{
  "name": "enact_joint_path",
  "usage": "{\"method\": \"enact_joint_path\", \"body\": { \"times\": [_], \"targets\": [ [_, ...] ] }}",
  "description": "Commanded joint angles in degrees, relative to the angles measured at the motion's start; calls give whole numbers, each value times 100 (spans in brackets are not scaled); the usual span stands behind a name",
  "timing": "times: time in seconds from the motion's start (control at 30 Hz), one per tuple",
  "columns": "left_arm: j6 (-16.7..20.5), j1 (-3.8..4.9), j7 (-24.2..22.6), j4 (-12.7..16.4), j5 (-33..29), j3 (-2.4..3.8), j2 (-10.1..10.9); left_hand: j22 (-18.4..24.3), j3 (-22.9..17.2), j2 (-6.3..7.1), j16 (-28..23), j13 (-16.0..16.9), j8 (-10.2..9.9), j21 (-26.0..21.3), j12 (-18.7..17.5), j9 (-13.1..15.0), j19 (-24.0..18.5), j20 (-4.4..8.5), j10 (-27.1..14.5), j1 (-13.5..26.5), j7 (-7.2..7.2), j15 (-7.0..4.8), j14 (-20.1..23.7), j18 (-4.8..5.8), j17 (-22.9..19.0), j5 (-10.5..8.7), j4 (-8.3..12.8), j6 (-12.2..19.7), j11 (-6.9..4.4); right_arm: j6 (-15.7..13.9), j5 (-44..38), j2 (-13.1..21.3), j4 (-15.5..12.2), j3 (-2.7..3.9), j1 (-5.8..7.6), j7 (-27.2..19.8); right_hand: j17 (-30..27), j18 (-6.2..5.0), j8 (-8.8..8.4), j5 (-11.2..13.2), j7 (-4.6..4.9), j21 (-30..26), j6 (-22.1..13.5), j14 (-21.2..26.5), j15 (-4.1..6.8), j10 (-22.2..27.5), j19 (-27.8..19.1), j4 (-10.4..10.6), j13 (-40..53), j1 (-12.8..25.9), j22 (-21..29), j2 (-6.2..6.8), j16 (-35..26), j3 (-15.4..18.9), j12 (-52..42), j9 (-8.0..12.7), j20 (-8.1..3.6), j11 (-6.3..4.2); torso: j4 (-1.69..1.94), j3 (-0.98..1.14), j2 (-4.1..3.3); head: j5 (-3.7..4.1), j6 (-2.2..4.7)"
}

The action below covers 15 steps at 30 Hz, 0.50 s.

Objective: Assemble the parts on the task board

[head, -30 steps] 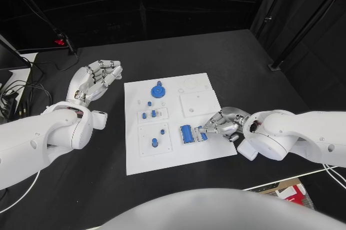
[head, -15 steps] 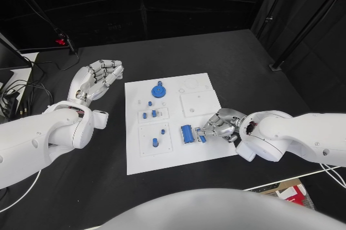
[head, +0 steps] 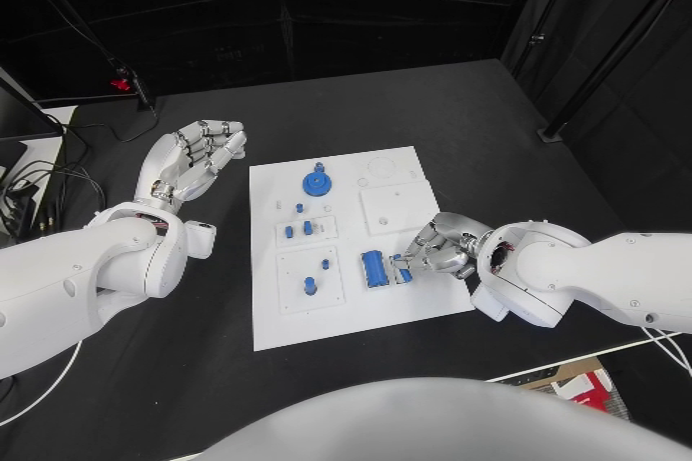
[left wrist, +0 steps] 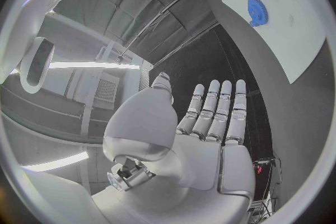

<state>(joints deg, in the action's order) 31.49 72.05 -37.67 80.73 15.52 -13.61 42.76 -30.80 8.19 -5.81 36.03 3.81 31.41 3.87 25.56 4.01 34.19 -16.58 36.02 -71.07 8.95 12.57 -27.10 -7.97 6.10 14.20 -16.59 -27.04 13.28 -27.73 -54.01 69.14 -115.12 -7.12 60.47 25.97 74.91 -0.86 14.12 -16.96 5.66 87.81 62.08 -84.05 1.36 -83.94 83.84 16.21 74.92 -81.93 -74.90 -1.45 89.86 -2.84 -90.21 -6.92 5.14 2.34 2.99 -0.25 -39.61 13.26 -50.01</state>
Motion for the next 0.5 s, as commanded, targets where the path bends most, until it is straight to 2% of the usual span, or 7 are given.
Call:
{"method": "enact_joint_path", "body": {
  "times": [0.03,0.5],
  "targets": [
    [-47,8,-27,7,-3,5,0,5,42,-50,30,-6,19,18,36,-9,40,3,-41,-6,688,-17,39,19,-4,18,-7,44,16,-167,-496,-5,-13,1,6,119,1509,13,-16,-27,5,-35,36,-595,22,-606,470,15,1508,62,-1412,-7,14,22,21,-4,-42,-39,7,0,-5,6,1],
    [-48,8,-33,19,-3,5,15,7,45,-53,35,-6,21,18,40,-10,40,3,-42,-11,689,-17,39,19,-9,20,-7,47,16,144,-1003,-86,27,1,6,489,1509,12,-34,-24,-11,-38,68,-595,31,-606,468,2,1508,53,-1411,-17,14,42,21,-6,-46,-48,4,1,-4,-11,1]
  ]
}}
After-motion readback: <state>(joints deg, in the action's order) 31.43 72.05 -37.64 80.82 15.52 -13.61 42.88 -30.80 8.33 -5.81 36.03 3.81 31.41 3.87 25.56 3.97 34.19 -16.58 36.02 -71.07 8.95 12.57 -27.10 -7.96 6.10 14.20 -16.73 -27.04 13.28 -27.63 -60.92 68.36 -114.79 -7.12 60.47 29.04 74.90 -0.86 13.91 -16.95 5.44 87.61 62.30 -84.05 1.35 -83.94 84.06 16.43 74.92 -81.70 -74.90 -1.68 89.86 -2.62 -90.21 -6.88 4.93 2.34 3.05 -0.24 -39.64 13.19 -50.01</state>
